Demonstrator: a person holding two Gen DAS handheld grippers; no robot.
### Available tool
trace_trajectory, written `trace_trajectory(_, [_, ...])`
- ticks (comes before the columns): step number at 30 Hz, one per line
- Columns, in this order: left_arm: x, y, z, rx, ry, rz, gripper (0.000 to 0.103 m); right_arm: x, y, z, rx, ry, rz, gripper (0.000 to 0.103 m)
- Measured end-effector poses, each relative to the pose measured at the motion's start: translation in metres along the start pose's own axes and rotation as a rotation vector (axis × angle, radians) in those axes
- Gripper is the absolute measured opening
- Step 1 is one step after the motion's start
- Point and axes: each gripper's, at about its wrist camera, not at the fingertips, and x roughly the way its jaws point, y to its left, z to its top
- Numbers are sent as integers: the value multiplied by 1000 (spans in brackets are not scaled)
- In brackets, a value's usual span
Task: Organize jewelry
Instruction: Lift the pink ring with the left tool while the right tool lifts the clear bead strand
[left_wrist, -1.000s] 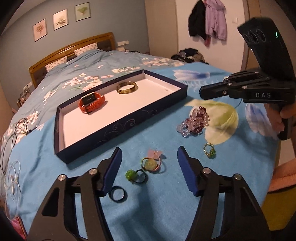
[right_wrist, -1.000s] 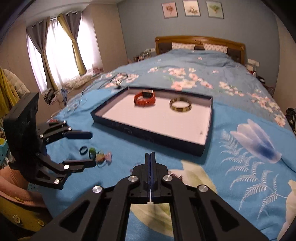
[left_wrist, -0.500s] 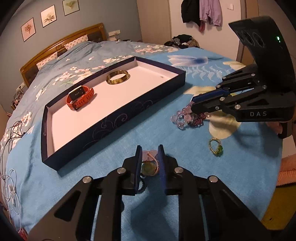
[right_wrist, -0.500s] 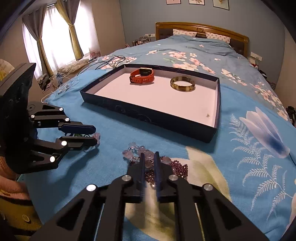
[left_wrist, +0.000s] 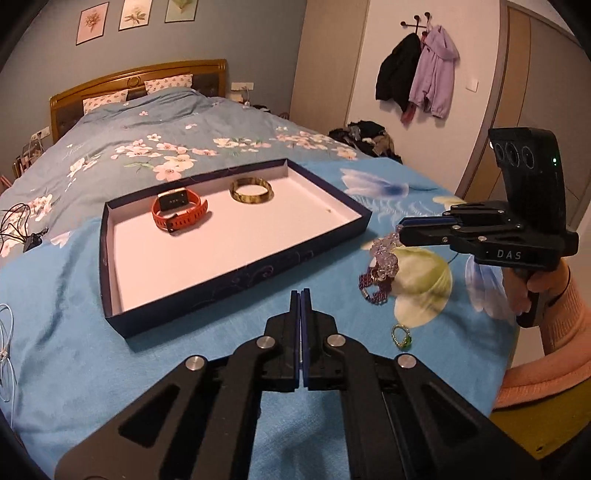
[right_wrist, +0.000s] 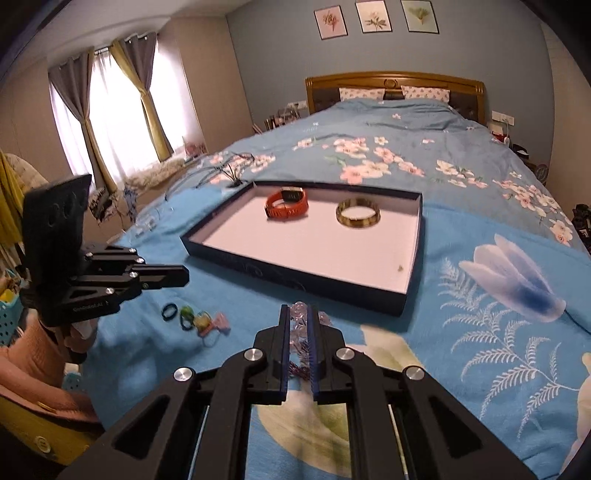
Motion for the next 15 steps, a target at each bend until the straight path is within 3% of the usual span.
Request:
trace_trajectory(2, [-1,-11,-2,53,-1,20,3,-4,0,3,4,-13,-3,7])
trace_trajectory(4, [2,-22,-5,96,13,24,16,-6,0,5,5,-21,-1,7])
trace_trajectory(9, [24,-38,-12,168,81,47,24,-8,-2,7,18,-33,6,7])
trace_trajectory(15, [44,-39,-18,190,154,82,24,-8,-3,6,29,-35,9,7])
